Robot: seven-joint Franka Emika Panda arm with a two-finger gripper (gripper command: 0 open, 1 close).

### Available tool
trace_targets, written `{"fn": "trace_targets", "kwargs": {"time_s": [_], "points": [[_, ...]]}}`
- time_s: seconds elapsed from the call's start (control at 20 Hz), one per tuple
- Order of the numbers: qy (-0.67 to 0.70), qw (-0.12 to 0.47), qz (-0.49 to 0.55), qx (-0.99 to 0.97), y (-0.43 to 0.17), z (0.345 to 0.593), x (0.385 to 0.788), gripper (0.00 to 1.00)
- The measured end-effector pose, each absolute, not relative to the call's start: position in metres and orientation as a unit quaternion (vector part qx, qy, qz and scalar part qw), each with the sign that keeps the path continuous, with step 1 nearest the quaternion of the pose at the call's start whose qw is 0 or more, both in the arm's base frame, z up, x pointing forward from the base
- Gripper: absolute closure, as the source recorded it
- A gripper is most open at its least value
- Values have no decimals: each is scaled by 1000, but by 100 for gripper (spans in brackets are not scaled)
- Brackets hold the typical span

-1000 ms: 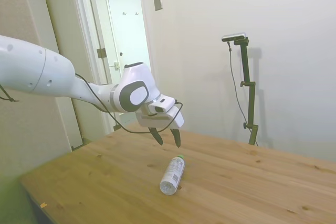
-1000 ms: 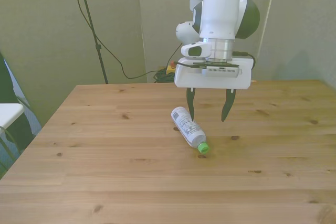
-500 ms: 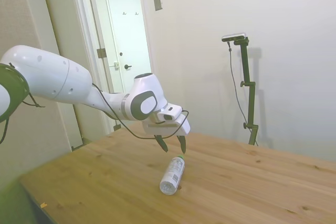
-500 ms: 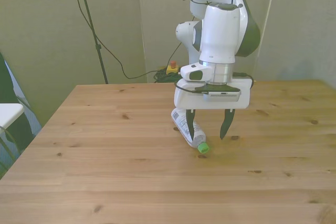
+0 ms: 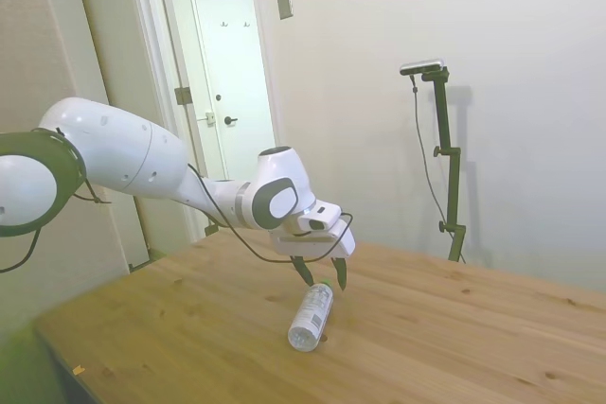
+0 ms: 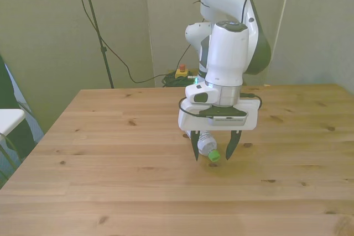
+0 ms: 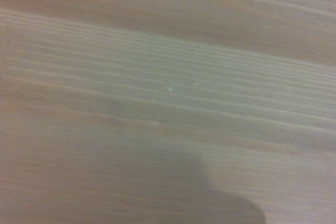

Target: Stand the water bottle

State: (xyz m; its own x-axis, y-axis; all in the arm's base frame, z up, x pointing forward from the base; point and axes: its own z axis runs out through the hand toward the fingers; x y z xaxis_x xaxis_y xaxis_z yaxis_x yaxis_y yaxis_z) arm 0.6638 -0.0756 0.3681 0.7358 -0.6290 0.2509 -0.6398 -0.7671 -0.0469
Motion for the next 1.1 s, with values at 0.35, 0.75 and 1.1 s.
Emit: {"fn": "trace_targets", "kwargs": {"time_s": [0.35,0.75,1.1], "points": [[-332,22,123,935,-68,363,667,0],[-333,26,112,936,-70,357,663,100],[-334,30,105,936,-73,353,661,100]]}}
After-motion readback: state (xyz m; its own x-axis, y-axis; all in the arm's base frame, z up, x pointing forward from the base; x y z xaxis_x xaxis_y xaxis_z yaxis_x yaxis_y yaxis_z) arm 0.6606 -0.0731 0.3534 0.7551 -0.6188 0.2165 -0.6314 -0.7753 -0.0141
